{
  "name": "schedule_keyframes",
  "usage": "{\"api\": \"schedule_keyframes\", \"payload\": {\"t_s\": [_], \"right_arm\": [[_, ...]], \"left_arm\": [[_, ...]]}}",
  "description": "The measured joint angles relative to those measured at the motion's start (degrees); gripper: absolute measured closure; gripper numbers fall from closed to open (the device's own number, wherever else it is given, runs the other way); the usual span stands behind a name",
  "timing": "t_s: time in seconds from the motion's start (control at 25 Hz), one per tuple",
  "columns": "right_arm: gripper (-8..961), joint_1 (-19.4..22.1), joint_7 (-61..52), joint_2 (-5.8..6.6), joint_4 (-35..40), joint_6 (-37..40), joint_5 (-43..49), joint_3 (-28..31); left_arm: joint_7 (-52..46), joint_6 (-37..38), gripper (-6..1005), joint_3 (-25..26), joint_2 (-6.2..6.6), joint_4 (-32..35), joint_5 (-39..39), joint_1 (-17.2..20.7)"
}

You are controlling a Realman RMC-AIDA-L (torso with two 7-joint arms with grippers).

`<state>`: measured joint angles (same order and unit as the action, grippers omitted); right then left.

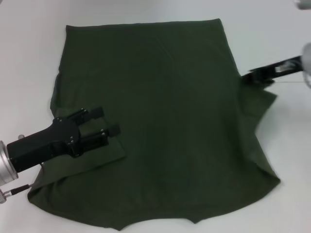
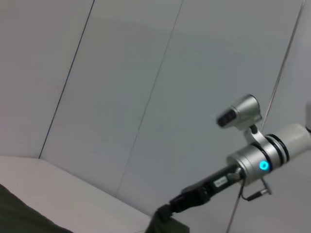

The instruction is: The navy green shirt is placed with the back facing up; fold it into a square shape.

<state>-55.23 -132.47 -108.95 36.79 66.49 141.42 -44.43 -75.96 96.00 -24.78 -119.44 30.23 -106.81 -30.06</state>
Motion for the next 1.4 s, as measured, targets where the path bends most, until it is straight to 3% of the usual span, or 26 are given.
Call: {"api": "schedule_keyframes", "payload": {"t_s": [0.24,0.4,0.6,0.72,0.88,0.92,0.96,1.16,1.4], "right_arm": [[940,-7.6,-4.1,-2.94,-7.6,-6.5,0.8,-8.0],[840,-10.0,-6.8,-5.36,-9.0,-9.9,0.8,-13.1],[644,-9.3,-7.3,-5.93,-8.6,-10.3,0.4,-12.8],[497,-6.3,-4.9,-5.15,-7.2,-9.2,-3.0,-9.9],[297,0.7,4.1,-4.21,-2.4,-3.1,-14.0,-4.9],[284,4.5,9.1,-3.72,-1.1,-0.3,-19.8,-3.3],[270,4.5,9.1,-3.72,-1.1,-0.3,-19.8,-3.3],[203,14.0,24.6,-3.18,-0.8,6.9,-31.3,-1.9],[176,22.1,41.5,-4.36,-1.2,15.0,-35.3,-1.5]], "left_arm": [[0.1,0.1,127,0.0,0.01,0.0,0.2,0.0],[0.1,0.2,127,0.0,0.06,0.0,0.5,-0.1],[0.2,0.1,127,0.0,0.09,0.0,0.6,-0.2],[0.1,0.1,127,0.0,0.09,0.0,0.6,-0.2],[-0.2,-0.3,127,0.0,0.09,-0.1,0.6,-0.2],[-0.3,-0.3,127,0.0,0.09,-0.1,0.7,-0.2],[-0.3,-0.3,127,0.0,0.09,-0.1,0.7,-0.2],[-0.9,-0.6,127,0.0,0.22,-0.1,0.6,-0.1],[-2.5,-2.0,127,-0.3,0.03,-0.1,0.1,0.4]]}}
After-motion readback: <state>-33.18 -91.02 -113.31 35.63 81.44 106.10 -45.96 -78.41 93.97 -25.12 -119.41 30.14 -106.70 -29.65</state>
